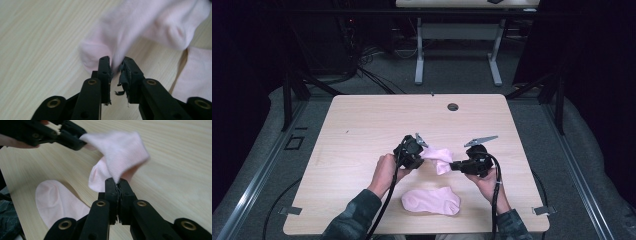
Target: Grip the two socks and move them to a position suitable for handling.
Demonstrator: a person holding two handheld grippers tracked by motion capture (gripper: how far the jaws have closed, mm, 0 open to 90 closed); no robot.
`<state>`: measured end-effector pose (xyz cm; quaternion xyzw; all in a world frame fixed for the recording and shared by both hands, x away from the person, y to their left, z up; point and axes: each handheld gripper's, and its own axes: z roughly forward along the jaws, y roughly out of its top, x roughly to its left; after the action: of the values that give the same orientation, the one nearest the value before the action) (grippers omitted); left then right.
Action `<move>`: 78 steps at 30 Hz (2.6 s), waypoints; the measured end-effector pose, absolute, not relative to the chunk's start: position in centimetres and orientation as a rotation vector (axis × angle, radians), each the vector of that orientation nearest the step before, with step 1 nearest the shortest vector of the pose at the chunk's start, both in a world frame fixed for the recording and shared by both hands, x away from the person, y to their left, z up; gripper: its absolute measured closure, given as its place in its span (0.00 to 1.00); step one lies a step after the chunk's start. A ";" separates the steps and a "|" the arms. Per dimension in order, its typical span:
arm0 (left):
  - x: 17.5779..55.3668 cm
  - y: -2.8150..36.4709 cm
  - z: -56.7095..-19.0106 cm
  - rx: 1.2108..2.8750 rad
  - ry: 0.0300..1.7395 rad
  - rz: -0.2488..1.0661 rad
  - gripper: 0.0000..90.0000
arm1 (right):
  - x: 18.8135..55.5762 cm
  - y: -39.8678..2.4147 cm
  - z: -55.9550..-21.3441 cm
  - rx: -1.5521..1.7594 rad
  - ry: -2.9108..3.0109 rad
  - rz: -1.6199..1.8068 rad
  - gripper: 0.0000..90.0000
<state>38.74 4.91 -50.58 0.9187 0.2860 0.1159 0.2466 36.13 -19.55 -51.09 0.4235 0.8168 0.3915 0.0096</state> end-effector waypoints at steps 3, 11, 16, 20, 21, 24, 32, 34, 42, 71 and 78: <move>38.9 5.6 -51.6 2.506 0.829 0.270 0.72 | 37.0 -20.7 -52.3 1.436 2.570 1.176 0.95; 40.5 7.5 -52.5 2.389 0.975 0.135 0.54 | 37.1 -23.0 -54.7 1.525 2.542 1.070 0.69; 42.1 6.9 -52.9 2.368 1.052 0.126 0.50 | 36.8 -23.6 -54.6 1.552 2.466 1.100 0.65; 43.1 5.7 -53.6 2.383 1.075 0.121 0.49 | 36.6 -23.4 -54.9 1.577 2.432 1.112 0.66; 43.3 5.5 -53.7 2.390 1.077 0.120 0.49 | 36.6 -23.3 -55.1 1.574 2.430 1.107 0.66; 43.6 4.8 -54.2 2.412 1.081 0.121 0.50 | 36.4 -22.8 -55.5 1.572 2.430 1.068 0.68; 43.8 4.1 -54.9 2.457 1.081 0.135 0.57 | 36.4 -22.2 -56.0 1.547 2.449 1.032 0.77; 43.7 4.1 -55.0 2.461 1.074 0.132 0.62 | 36.4 -22.0 -56.0 1.526 2.457 1.002 0.82; 43.4 4.0 -55.3 2.486 1.033 0.145 0.87 | 37.0 -21.3 -56.3 1.467 2.495 0.944 0.94; 39.9 9.1 -54.6 2.357 1.130 0.152 0.70 | 39.0 -21.6 -55.7 1.378 2.475 0.994 0.70; 39.7 9.8 -53.7 2.293 1.181 0.183 0.46 | 38.4 -21.2 -55.3 1.387 2.475 1.045 0.63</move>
<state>39.73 9.78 -53.71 0.8528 0.4391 0.0682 0.2743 38.43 -21.17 -55.33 0.4579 0.8172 0.3450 0.0593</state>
